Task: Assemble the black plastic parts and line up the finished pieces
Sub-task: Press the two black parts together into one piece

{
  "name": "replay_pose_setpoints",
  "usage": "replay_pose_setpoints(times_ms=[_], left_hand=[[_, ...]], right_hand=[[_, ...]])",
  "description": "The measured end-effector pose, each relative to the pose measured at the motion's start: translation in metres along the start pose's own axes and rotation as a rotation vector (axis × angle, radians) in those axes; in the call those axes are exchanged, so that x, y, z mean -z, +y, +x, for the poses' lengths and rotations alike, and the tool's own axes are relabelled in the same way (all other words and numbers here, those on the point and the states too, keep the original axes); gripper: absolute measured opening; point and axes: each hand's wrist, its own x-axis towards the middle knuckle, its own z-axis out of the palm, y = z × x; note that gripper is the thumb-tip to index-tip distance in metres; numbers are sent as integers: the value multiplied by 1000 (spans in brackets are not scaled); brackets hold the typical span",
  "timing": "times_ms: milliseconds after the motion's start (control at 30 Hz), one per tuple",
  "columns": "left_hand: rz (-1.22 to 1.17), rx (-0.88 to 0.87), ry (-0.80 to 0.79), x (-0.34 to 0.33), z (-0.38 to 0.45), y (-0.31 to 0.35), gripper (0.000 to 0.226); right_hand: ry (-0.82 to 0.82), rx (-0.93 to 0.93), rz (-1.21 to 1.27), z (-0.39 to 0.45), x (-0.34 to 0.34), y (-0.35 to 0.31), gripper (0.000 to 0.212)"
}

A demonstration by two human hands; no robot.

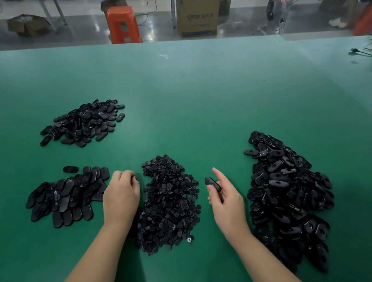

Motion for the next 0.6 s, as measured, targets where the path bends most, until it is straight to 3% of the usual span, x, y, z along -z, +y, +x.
replay_pose_setpoints(times_ms=[100, 300, 467, 600], left_hand=[[-1, 8, 0, 0, 0, 0, 8], [-7, 20, -4, 0, 0, 1, 8], [-20, 22, -2, 0, 0, 1, 9], [-32, 23, 6, 0, 0, 0, 7]], right_hand=[[27, 28, -13, 1, 0, 0, 30], [78, -43, 192, 2, -1, 2, 14], [29, -6, 124, 0, 1, 1, 27], [21, 0, 98, 3, 2, 1, 22]])
